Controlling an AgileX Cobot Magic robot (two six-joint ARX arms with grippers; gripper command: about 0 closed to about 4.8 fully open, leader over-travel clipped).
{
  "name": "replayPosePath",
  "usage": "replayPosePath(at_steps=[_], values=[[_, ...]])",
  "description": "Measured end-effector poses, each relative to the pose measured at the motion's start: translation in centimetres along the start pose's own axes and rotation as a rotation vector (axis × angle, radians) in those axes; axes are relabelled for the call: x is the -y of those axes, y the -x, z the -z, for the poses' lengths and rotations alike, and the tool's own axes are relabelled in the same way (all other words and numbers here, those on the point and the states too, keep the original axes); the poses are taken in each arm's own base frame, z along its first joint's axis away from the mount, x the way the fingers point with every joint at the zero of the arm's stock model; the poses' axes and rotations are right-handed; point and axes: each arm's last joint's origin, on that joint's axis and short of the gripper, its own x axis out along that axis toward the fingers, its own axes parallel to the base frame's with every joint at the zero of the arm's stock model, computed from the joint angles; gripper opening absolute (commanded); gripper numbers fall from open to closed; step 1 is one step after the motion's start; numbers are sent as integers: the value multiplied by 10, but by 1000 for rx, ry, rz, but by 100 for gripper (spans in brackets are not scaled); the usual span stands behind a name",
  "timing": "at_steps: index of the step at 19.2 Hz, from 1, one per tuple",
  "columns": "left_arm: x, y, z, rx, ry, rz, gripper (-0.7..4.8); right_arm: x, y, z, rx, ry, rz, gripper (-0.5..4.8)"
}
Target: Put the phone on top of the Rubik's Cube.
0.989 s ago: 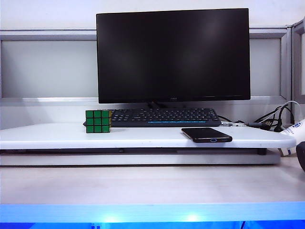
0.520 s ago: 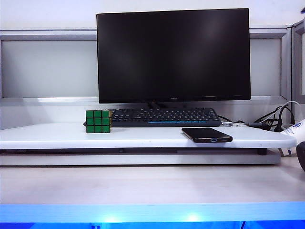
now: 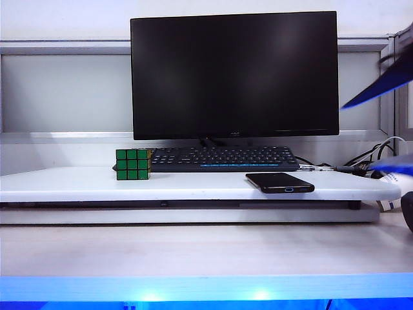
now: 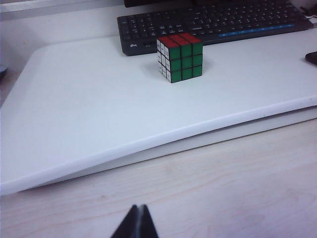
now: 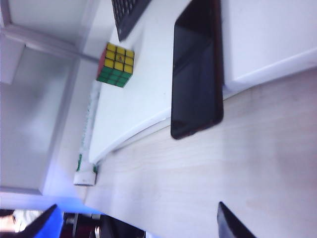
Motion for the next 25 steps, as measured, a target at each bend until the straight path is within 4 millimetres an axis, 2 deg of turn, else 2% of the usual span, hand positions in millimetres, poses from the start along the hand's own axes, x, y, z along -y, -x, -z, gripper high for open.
replayPosePath(at_steps=[5, 11, 17, 18, 19, 20, 22, 23, 25], values=[[0, 0, 0, 0, 0, 1, -6, 19, -52, -13, -102, -51, 23, 401], [3, 0, -1, 22, -3, 115, -5, 27, -73, -29, -80, -70, 14, 400], [4, 0, -2, 25, -3, 127, -5, 43, -94, -37, -92, -119, 54, 381], [4, 0, -2, 25, -3, 127, -5, 44, -97, -39, -96, -122, 53, 348], [4, 0, -2, 25, -3, 127, -5, 45, -99, -39, -97, -126, 54, 274], [4, 0, -2, 25, -3, 127, -5, 45, -99, -39, -97, -130, 54, 230], [4, 0, -2, 25, -3, 127, -5, 45, -99, -39, -109, -142, 44, 211], [4, 0, -2, 25, -3, 127, -5, 44, -100, -38, -114, -141, 41, 140], [4, 0, -2, 25, -3, 127, -5, 43, -101, -36, -123, -144, 38, 102]])
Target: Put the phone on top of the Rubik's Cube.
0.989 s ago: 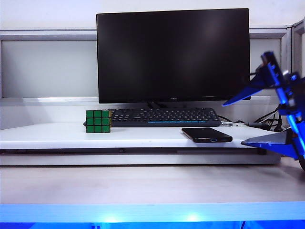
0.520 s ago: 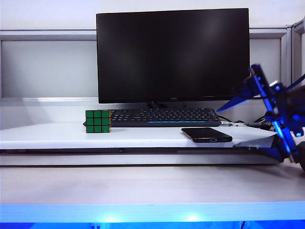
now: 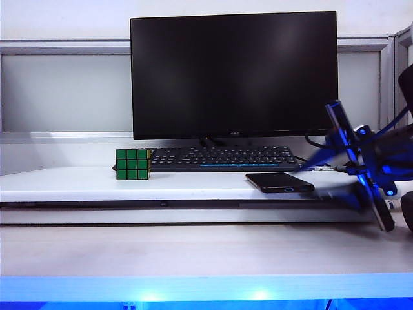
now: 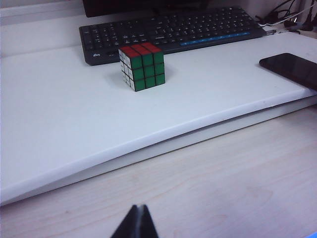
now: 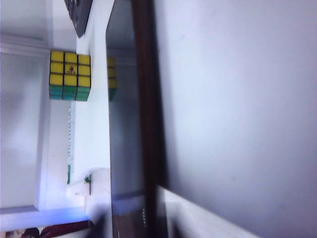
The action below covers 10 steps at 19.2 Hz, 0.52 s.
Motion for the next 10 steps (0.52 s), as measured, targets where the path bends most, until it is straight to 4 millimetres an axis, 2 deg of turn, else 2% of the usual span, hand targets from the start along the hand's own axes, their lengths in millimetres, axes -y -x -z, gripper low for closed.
replayPosePath(at_steps=[2, 4, 5, 10], values=[[0, 0, 0, 0, 0, 0, -5, -1, -1, 1, -2, 6, -5, 66], [0, 0, 0, 0, 0, 1, -6, -1, -1, 2, -7, -2, 1, -8], [0, 0, 0, 0, 0, 1, -5, -6, -2, 0, -3, 27, -34, -8], [2, 0, -1, 9, -1, 54, -5, -6, -2, -1, -1, 25, -37, -8]])
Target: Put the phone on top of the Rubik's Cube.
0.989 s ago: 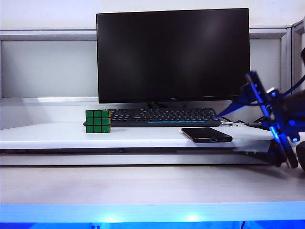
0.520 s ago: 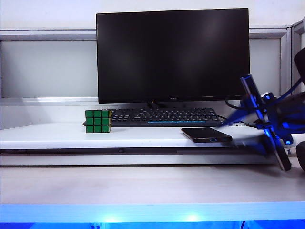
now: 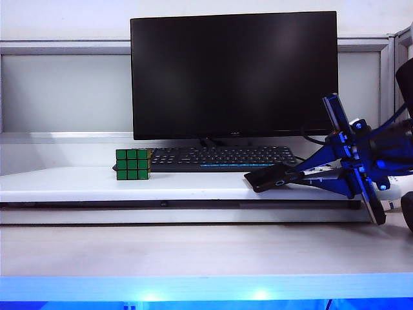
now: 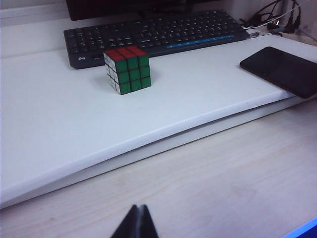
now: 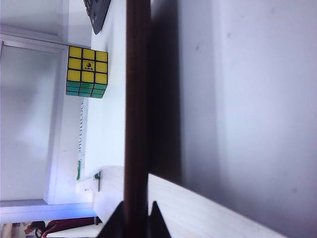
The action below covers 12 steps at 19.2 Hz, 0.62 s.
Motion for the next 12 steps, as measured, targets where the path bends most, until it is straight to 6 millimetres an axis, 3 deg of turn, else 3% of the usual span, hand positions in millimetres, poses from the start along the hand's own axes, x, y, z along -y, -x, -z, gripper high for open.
replayPosePath(at_steps=[8, 12], values=[[3, 0, -1, 13, -2, 89, -6, -2, 0, -1, -8, -13, -38, -9], [3, 0, -1, 14, -2, 101, -5, -17, -5, -11, 3, 12, -110, -9]])
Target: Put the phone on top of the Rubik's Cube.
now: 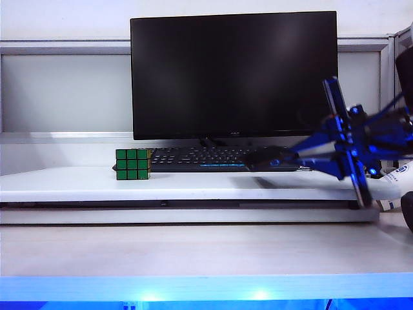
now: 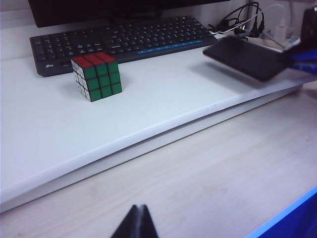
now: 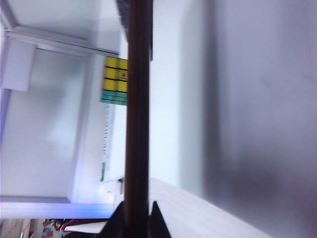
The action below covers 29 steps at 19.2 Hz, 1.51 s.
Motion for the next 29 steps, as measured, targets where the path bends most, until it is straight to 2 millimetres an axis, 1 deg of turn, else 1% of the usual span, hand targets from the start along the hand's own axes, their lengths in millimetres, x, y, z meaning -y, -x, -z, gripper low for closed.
replayPosePath(at_steps=[3, 7, 14, 17, 20, 24, 29], values=[[0, 0, 0, 1, 0, 0, -5, -12, -13, 1, -36, 15, -39, -9], [-1, 0, 0, 2, -4, -16, -5, -37, -35, 0, -86, 67, -110, -9], [-2, 0, -2, 24, -17, -56, -6, -75, -59, -21, -88, 105, -152, -9], [-3, 0, -4, 42, -25, -80, -6, -87, -68, -24, -94, 127, -148, -9], [-4, 0, -5, 44, -26, -132, -5, -95, -77, -21, -102, 147, -114, -9], [-6, 0, -5, 39, -24, -189, -5, -100, -94, -25, -107, 164, -109, -9], [-7, 1, -5, 36, -24, -224, -6, -105, -125, -23, -147, 164, -112, -9]])
